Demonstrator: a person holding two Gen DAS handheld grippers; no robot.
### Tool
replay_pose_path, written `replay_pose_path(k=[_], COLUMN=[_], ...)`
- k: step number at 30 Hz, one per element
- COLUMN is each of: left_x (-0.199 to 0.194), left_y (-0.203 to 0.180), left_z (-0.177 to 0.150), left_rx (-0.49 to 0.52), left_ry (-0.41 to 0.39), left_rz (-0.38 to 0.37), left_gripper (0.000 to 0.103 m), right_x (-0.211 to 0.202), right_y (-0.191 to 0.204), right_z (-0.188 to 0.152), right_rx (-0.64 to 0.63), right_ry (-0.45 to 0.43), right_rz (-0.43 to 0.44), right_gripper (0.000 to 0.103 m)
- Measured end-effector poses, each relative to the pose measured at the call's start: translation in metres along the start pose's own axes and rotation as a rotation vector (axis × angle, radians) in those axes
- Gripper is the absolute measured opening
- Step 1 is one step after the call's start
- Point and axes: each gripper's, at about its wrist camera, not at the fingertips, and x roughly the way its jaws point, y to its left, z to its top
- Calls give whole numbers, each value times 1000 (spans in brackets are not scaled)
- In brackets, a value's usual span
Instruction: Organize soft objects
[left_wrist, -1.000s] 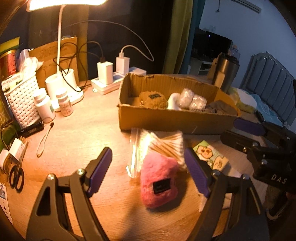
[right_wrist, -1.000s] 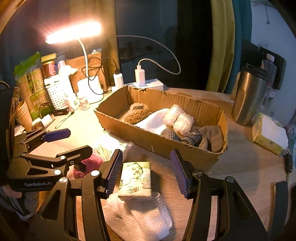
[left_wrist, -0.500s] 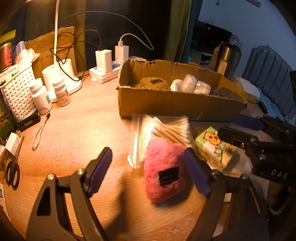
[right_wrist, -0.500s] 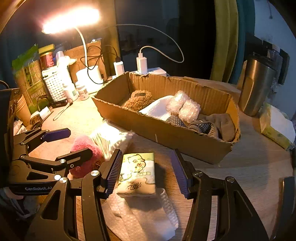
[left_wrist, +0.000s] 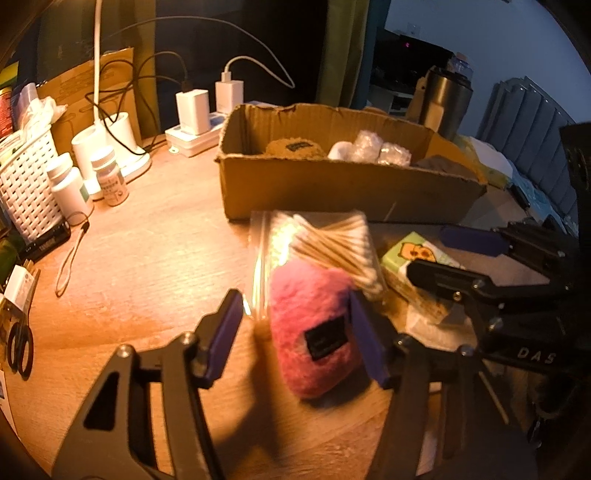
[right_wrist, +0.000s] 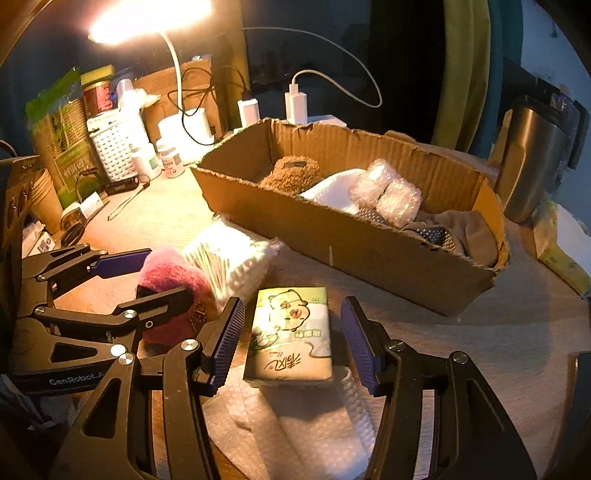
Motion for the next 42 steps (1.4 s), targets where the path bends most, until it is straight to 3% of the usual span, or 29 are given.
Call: replay_pose_path(k=[6,12,16,20,42], left_x=[0,-1,-2,-4,-41], left_y=[-1,-1,-3,-3,-15], left_z=[-6,-8,-9,-9,15], left_rx=[-2,-4,1,-5,19], left_ry=[17,20,17,11,-117], left_rz=[-16,-34,-49,-62,-90], left_gripper=[58,44,40,36,35], right_x=[5,9,10,6,-41], right_y=[3,4,5,5,-16], right_z=[-4,-6,-7,-7,8], right_rx=[-4,-8,-25,-31,-14], right_ry=[20,37,41,28,-105], right_rz=[10,8,8,14,-31], right_gripper=[57,57,48,48,48])
